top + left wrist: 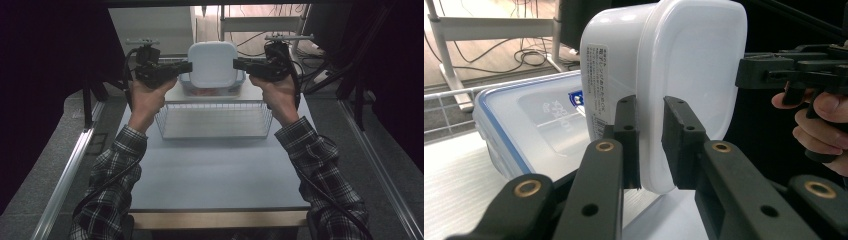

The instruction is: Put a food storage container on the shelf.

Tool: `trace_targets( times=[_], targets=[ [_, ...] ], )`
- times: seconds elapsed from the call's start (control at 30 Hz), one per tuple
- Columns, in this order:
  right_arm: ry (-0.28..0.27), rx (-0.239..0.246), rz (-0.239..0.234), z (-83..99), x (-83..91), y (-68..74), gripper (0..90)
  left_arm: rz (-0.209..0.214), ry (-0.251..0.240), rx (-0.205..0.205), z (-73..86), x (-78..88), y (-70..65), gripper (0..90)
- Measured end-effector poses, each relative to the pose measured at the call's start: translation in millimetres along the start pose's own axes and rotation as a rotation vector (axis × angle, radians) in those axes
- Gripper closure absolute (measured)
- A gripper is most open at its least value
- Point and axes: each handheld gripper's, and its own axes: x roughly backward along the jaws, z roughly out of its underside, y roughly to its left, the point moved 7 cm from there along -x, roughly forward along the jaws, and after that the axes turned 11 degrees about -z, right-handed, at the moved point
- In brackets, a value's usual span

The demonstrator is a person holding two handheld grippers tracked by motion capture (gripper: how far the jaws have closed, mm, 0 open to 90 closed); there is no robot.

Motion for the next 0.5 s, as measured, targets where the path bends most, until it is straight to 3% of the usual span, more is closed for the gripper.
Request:
trace_targets(
  times=[0.1,0.5],
  targets=[
    [0.007,0.004,0.022,-2.5,-4.5,-3.2,74.4,0.005,0.003,0.004,-3.5,-2.8,2.3,75.9],
    [0.008,-0.032,0.016,-4.2,-15.8,-14.4,68.5,-0.015,0.006,0.010,-10.7,-14.9,9.9,71.2]
  ],
)
